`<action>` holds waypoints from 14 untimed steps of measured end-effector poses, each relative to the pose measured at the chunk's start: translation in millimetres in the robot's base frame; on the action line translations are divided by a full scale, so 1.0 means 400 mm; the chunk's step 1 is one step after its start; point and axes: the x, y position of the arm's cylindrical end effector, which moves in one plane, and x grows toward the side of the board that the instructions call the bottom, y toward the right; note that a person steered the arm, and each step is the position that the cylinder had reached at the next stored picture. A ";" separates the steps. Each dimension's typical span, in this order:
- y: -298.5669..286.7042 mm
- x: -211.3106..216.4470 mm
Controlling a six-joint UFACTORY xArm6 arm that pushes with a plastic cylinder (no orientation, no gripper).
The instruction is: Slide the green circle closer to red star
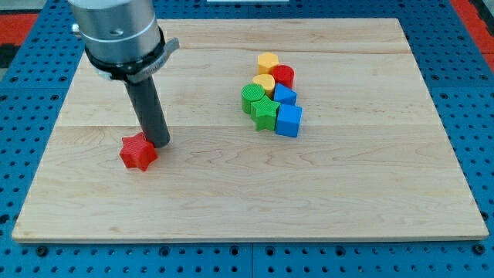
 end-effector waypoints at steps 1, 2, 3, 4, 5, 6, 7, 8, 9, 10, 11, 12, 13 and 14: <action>-0.058 0.002; -0.104 0.011; -0.117 0.021; -0.080 -0.026; 0.016 -0.080; 0.065 -0.148; 0.111 -0.238; 0.208 -0.299; 0.336 -0.308; 0.434 -0.291; 0.477 -0.272; 0.467 -0.235; 0.356 -0.235; 0.246 -0.225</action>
